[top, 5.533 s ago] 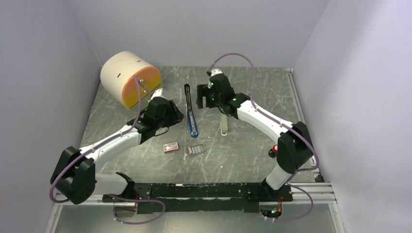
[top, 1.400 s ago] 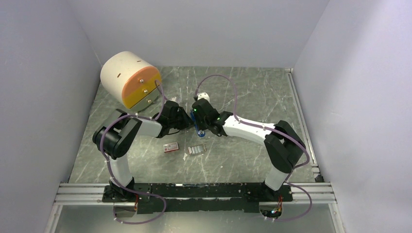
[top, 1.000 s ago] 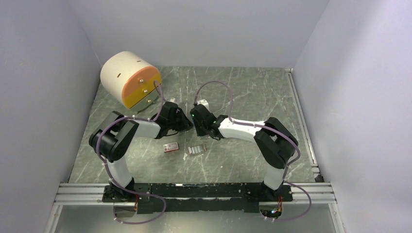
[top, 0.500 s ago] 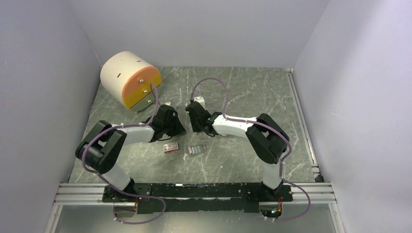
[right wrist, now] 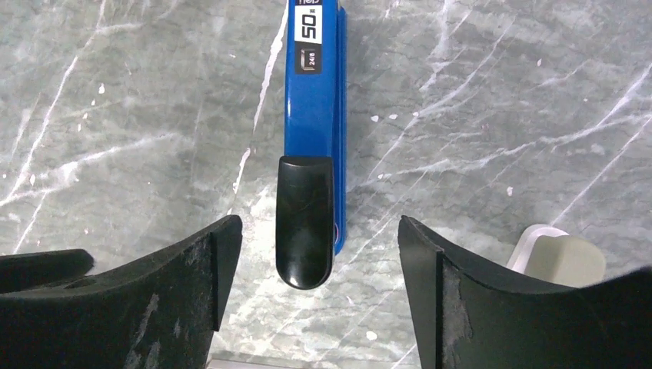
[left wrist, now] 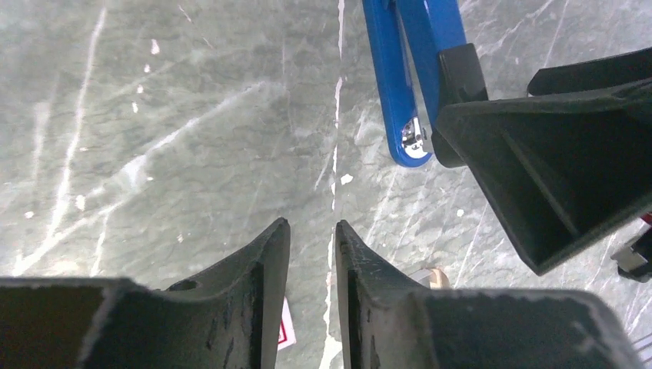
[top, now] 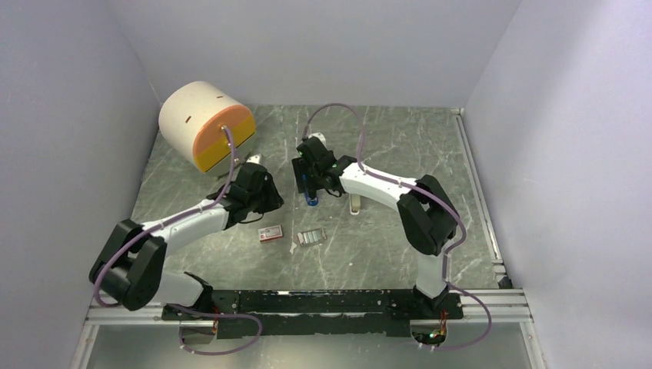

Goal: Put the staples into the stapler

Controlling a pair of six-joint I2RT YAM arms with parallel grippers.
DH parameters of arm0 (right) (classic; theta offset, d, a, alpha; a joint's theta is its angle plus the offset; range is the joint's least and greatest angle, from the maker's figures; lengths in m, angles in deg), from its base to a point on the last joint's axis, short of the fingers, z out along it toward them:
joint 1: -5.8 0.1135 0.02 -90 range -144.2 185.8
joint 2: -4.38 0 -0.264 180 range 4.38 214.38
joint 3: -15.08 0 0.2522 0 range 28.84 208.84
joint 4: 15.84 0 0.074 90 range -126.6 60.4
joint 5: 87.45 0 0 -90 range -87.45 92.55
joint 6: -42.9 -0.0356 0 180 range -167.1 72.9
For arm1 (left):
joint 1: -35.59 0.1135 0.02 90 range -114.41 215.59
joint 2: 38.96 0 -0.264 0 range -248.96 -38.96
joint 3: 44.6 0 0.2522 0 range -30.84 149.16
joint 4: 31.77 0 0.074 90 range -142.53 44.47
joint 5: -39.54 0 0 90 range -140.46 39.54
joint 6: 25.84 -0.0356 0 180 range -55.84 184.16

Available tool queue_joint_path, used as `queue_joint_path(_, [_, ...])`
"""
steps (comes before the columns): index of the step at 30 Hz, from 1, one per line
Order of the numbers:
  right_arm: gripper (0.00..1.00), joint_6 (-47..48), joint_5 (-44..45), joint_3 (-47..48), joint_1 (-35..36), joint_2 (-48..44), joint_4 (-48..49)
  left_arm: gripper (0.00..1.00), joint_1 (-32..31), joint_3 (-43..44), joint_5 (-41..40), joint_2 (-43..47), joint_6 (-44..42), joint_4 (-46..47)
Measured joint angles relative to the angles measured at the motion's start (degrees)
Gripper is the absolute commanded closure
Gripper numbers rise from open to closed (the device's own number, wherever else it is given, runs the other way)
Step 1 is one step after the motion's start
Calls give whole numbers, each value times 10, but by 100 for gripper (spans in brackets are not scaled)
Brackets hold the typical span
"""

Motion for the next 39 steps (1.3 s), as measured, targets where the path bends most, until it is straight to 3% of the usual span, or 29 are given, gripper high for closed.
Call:
queue_joint_path(7, [19,29,-4,-40,-2,-75,12,42,0,19,-36,89,-21,-68])
queue_joint_path(14, [13,52,74,-168,0,-340,43,14,0,96,-92,251,-67,-173])
queue_joint_path(16, [3,59,104,-185,0,-409,45,5,0,132,-115,294,-84,-205])
queue_joint_path(20, [0,76,175,-200,0,-534,44,4,0,225,-174,371,-134,-277])
queue_joint_path(26, [0,92,263,-195,0,-652,37,3,0,337,-220,438,-204,-352])
queue_joint_path(31, [0,75,312,-153,0,-674,-16,4,0,407,-228,453,-247,-404])
queue_joint_path(39, [0,37,339,-134,-1,-665,-97,4,0,430,-246,440,-263,-467])
